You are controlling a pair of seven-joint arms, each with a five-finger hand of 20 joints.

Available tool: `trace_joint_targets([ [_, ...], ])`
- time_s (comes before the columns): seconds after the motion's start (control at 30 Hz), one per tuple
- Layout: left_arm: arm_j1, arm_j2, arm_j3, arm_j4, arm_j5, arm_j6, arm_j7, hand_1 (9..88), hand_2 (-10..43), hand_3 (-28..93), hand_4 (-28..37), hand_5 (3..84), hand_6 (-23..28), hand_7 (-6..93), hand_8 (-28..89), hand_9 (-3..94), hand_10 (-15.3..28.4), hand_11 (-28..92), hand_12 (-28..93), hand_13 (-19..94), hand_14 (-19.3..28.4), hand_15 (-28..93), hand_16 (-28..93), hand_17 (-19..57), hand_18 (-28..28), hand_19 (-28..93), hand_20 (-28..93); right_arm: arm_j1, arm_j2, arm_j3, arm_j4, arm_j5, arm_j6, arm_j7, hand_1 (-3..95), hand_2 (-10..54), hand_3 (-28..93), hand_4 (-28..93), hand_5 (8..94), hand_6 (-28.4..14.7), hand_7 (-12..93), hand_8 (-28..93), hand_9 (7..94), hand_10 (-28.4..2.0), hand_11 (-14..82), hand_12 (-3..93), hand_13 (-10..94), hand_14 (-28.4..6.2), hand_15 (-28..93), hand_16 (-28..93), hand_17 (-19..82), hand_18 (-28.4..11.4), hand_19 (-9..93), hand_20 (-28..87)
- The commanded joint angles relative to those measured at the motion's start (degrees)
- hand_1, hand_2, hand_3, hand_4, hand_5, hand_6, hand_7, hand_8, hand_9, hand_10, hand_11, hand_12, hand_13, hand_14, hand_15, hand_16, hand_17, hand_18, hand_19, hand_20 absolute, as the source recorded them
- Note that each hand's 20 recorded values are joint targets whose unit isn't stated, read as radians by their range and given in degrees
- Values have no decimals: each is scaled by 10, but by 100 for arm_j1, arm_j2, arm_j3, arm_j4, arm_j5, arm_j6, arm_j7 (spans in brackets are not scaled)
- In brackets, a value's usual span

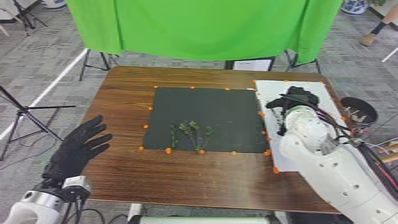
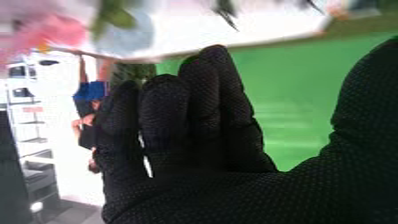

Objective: Arrange flowers

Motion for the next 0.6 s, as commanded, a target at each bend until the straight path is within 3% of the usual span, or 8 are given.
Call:
trace_joint_targets([
  [0.03, 53, -100, -4, -35, -9, 35, 14, 268, -55, 696, -265, 248, 29, 213, -116, 192, 112, 220, 173, 170, 156, 328, 9, -99, 221, 392, 98, 179, 32, -114, 228, 125, -251, -3, 124, -95, 773, -283, 469, -87, 458, -153, 506, -158, 601, 459, 505, -161, 836, 356, 196, -252, 783, 534],
  [0.23, 13, -98, 21, -16, -10, 26, 5, 267, -55, 698, -265, 248, 29, 212, -116, 192, 111, 221, 173, 172, 157, 329, 9, -99, 222, 392, 98, 278, 46, -322, 445, 39, -315, -7, 127, -95, 768, -283, 479, -83, 466, -155, 518, -154, 605, 457, 511, -158, 838, 353, 195, -252, 778, 537],
  [0.53, -15, -75, 61, 0, -36, 35, 0, 268, -53, 696, -265, 248, 29, 213, -116, 193, 112, 222, 172, 173, 158, 330, 8, -99, 222, 393, 97, 238, -44, -322, 618, 405, -542, -219, 248, -95, 813, -282, 597, -30, 518, -155, 651, -126, 613, 477, 599, -128, 839, 386, 218, -240, 778, 535],
  [0.57, 2, -83, 52, -9, -38, 35, 7, 268, -52, 697, -265, 248, 29, 214, -116, 193, 112, 222, 172, 173, 158, 330, 8, -99, 222, 393, 97, 217, -50, -300, 606, 513, -533, -251, 267, -95, 822, -282, 613, -23, 528, -147, 669, -120, 616, 479, 612, -122, 842, 389, 220, -239, 777, 533],
  [0.6, -9, -81, 50, 11, -37, 11, 9, 268, -51, 697, -265, 248, 29, 214, -116, 193, 113, 222, 172, 173, 158, 330, 8, -99, 222, 393, 97, 187, -43, -280, 561, 627, -554, -266, 301, -95, 801, -282, 621, -14, 525, -19, 693, -116, 615, 481, 626, -118, 842, 395, 225, -237, 779, 532],
])
